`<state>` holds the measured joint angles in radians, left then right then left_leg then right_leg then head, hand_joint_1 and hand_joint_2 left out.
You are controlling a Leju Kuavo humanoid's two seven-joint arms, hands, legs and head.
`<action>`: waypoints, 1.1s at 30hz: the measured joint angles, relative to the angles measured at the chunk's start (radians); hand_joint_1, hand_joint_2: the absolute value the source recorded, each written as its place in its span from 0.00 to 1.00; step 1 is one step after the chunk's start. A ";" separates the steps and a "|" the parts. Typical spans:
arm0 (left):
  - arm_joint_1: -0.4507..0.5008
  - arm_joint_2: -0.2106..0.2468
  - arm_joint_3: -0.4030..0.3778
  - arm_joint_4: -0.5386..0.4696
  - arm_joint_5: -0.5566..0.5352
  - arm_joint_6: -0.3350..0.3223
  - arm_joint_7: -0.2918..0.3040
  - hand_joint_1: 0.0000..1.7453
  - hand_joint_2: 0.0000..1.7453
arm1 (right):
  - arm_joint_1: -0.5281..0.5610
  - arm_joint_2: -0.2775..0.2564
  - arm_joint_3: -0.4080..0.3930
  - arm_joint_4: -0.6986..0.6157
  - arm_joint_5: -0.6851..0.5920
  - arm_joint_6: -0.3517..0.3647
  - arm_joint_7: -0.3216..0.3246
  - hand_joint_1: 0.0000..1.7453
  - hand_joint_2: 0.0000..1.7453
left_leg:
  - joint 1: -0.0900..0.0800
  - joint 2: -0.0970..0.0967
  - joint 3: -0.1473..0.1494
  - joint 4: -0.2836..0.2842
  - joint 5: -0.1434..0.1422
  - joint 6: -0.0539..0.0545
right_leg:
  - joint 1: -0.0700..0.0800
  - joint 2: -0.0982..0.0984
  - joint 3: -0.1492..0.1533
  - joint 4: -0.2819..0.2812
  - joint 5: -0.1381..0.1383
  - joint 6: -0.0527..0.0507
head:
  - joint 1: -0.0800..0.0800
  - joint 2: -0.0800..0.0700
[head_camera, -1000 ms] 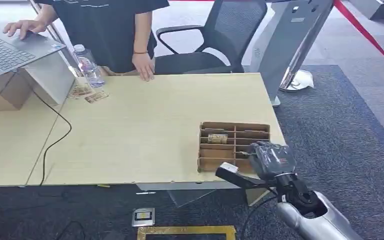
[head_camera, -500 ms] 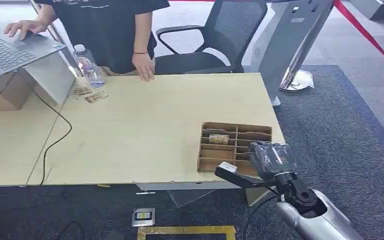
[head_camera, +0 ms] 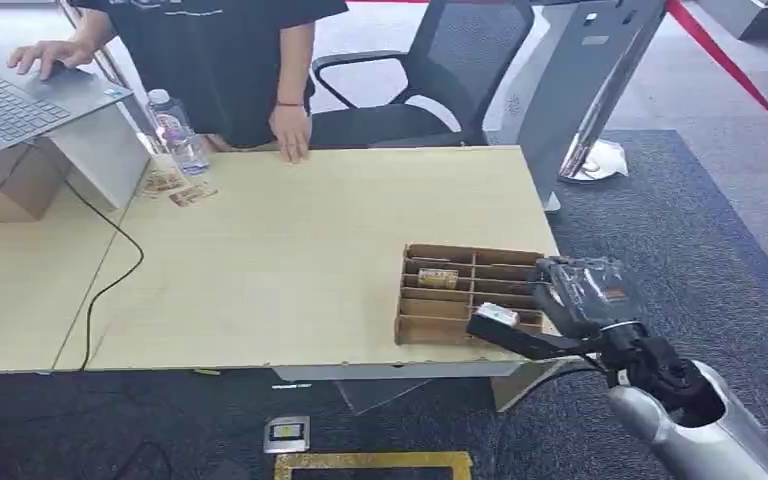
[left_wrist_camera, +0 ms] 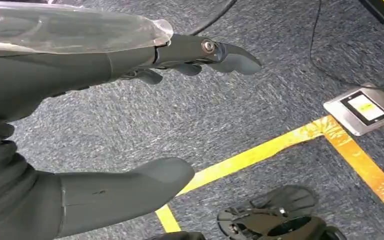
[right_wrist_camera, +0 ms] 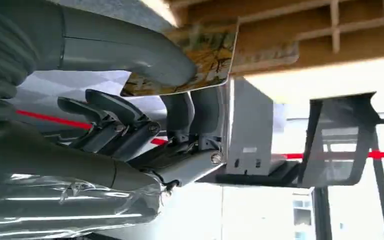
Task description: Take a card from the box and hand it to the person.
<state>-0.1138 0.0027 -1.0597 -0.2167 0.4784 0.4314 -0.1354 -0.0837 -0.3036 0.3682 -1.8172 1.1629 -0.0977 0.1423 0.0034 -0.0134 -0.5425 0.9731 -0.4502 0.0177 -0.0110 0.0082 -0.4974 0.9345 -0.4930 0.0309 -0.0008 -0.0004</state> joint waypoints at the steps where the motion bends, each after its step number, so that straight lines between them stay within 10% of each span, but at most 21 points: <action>1: -0.001 0.000 0.000 0.000 0.000 0.000 0.000 0.00 1.00 | 0.000 -0.014 -0.010 -0.026 -0.024 0.002 -0.001 1.00 1.00 | 0.000 0.000 0.000 0.000 0.000 0.000 | 0.000 0.000 0.000 0.000 0.000 0.000 | 0.000 0.000; 16: -0.015 -0.006 0.000 0.000 -0.013 0.000 0.001 0.00 1.00 | -0.130 -0.089 -0.090 -0.174 -0.104 -0.171 0.015 1.00 1.00 | 0.000 0.000 -0.001 0.000 0.000 0.000 | 0.000 0.000 0.001 0.001 0.000 0.000 | 0.000 0.000; 33: -0.047 -0.019 -0.001 0.000 -0.054 -0.010 0.034 0.00 1.00 | -0.522 0.072 0.032 0.335 0.202 -0.326 0.127 1.00 1.00 | 0.000 -0.003 -0.001 0.000 0.002 0.000 | 0.001 -0.002 0.001 0.002 0.000 0.000 | 0.000 0.000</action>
<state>-0.1609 -0.0168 -1.0605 -0.2171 0.4242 0.4219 -0.1011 -0.6056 -0.2315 0.4006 -1.4819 1.3649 -0.4234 0.2693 0.0038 -0.0162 -0.5437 0.9729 -0.4487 0.0177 -0.0104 0.0059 -0.4961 0.9364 -0.4928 0.0307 -0.0008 -0.0004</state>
